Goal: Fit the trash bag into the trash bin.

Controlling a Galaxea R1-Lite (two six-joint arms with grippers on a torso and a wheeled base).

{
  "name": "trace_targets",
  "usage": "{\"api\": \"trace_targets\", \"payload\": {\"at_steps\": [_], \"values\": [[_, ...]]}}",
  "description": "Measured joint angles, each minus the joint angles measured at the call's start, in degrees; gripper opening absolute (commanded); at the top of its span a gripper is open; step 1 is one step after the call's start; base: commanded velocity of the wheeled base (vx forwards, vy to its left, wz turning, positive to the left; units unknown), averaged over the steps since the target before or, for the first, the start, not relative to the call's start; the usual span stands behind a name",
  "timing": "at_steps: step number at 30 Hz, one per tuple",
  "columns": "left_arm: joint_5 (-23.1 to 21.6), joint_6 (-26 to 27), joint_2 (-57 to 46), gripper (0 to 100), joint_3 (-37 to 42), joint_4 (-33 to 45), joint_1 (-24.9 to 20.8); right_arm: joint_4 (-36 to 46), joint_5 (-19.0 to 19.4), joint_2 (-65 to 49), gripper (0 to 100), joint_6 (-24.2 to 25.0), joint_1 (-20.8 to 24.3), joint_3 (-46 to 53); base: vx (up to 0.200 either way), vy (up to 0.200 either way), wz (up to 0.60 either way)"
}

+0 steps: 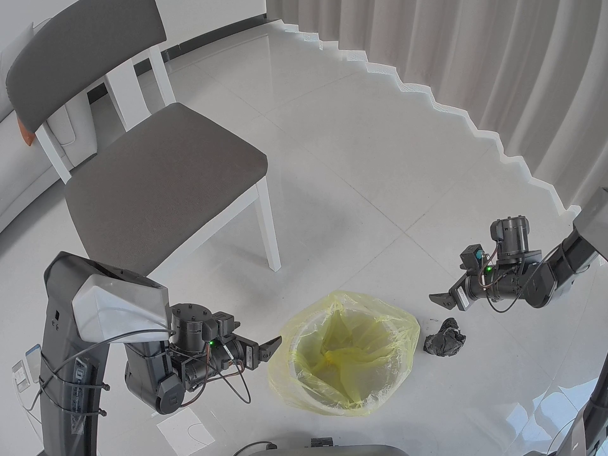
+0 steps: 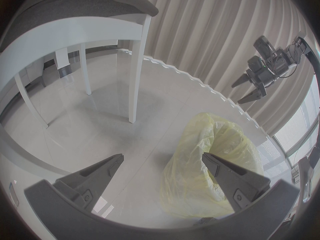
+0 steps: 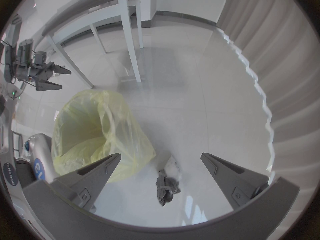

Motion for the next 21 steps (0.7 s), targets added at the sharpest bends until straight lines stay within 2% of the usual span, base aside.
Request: {"api": "trace_targets", "payload": {"at_steps": [3, 6, 10, 21], "values": [[-0.1, 0.0, 0.1, 100, 0.1, 0.1, -0.1, -8.8, 1.6, 1.5, 100, 1.9, -0.5, 4.0, 0.000, 0.000, 0.00], [-0.1, 0.1, 0.2, 100, 0.2, 0.1, -0.1, -13.8, 2.7, 4.6, 100, 3.3, -0.8, 6.6, 0.000, 0.000, 0.00], [-0.2, 0.1, 0.3, 100, 0.3, 0.0, 0.0, -14.8, 3.5, 9.2, 100, 4.3, -0.7, 7.2, 0.000, 0.000, 0.00], [-0.2, 0.1, 0.4, 100, 1.2, -0.2, 0.8, -15.2, 6.4, 18.6, 100, 4.9, 0.6, -0.2, 0.000, 0.000, 0.00]]}}
